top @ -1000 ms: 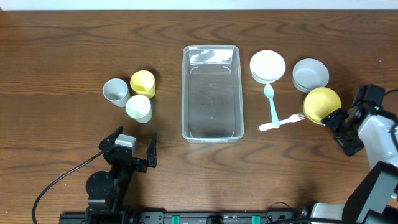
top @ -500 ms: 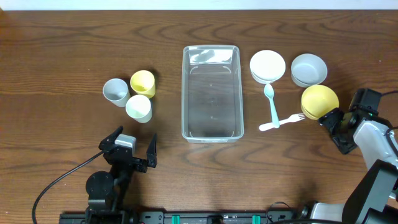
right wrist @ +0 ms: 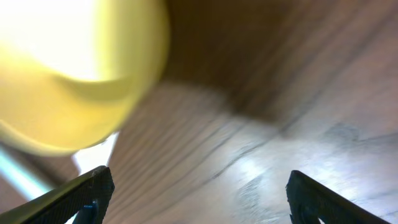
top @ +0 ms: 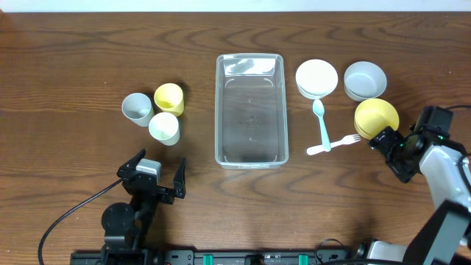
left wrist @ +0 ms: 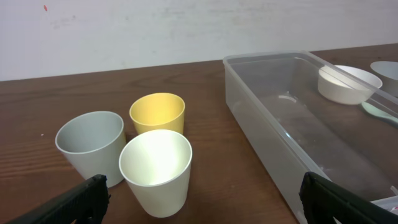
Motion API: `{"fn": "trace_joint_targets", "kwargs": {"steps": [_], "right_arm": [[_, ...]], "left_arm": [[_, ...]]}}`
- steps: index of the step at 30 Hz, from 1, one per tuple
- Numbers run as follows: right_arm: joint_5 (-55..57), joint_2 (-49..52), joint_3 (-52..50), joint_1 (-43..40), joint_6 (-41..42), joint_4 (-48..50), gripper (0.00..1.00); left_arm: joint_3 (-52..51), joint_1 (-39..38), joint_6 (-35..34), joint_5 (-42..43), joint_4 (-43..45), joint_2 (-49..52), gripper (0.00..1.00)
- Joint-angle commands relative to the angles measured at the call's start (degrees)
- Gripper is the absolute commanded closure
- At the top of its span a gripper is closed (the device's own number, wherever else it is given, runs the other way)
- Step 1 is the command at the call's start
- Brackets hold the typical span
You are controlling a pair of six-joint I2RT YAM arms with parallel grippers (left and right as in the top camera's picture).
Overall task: Pack container
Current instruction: 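Grasp the rim of the yellow bowl with the right gripper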
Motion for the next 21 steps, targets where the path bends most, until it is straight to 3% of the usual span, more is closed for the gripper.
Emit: {"fn": "trace_joint_targets", "kwargs": {"steps": [1, 5, 9, 21], "right_arm": [[-7.82, -5.31, -0.20, -0.37, -5.86, -0.04, 0.09], [-8.68, -11.61, -0.20, -0.39, -6.38, 1.22, 0.12], [-0.96, -14.16, -0.20, -0.37, -0.85, 3.61, 0.14], [6.93, -3.19, -0.22, -0.37, 3.82, 7.45, 0.21]], "left_arm": [[-1.05, 0.28, 0.79, 0.63, -1.40, -0.33, 0.02], [-1.05, 0.28, 0.79, 0.63, -1.38, -0.33, 0.02], [-1.05, 0.28, 0.79, 0.63, -1.40, -0.33, 0.02], [-1.05, 0.28, 0.81, 0.63, -1.38, -0.33, 0.02]]}}
